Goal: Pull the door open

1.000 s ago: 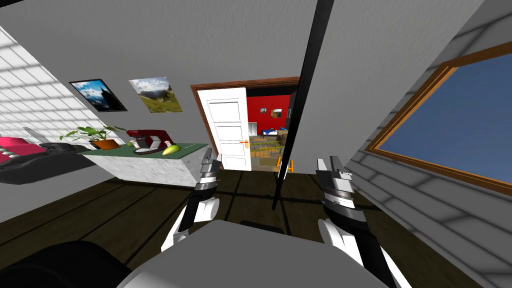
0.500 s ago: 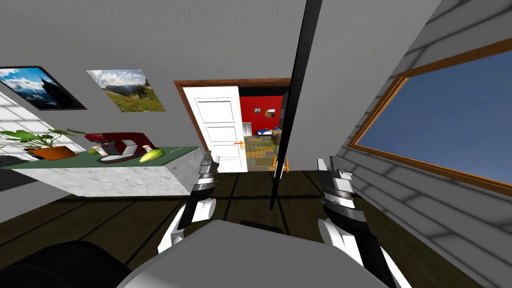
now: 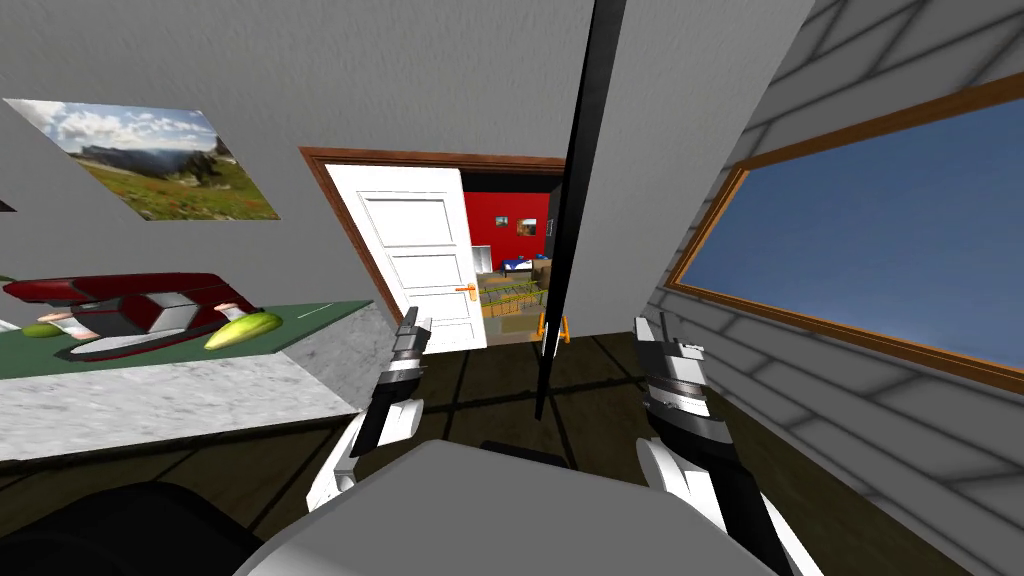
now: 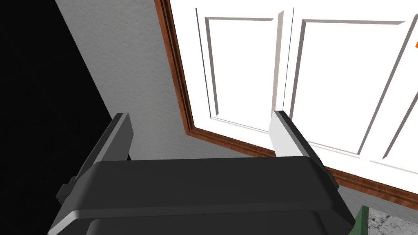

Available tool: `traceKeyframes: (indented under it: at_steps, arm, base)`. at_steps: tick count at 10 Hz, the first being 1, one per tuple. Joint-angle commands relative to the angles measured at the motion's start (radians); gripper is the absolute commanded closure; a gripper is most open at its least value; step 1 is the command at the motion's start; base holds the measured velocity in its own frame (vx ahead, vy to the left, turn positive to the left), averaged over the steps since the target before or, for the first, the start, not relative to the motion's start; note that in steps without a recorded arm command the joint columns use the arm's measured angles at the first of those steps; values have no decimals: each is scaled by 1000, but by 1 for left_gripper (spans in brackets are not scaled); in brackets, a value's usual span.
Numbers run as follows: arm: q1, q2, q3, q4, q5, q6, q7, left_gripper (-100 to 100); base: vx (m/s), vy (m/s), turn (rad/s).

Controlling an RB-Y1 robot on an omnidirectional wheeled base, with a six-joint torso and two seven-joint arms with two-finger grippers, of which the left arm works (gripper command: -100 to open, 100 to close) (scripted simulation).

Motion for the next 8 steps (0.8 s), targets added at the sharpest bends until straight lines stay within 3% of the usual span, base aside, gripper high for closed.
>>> traceKeyframes:
  at_steps: [1, 8]
  arm:
    - [-9, 13, 43, 39, -13, -5, 21, -100]
    - [-32, 48, 215, 197, -87, -21, 100, -100]
  base:
    - [37, 33, -208]
    - [43, 49, -207]
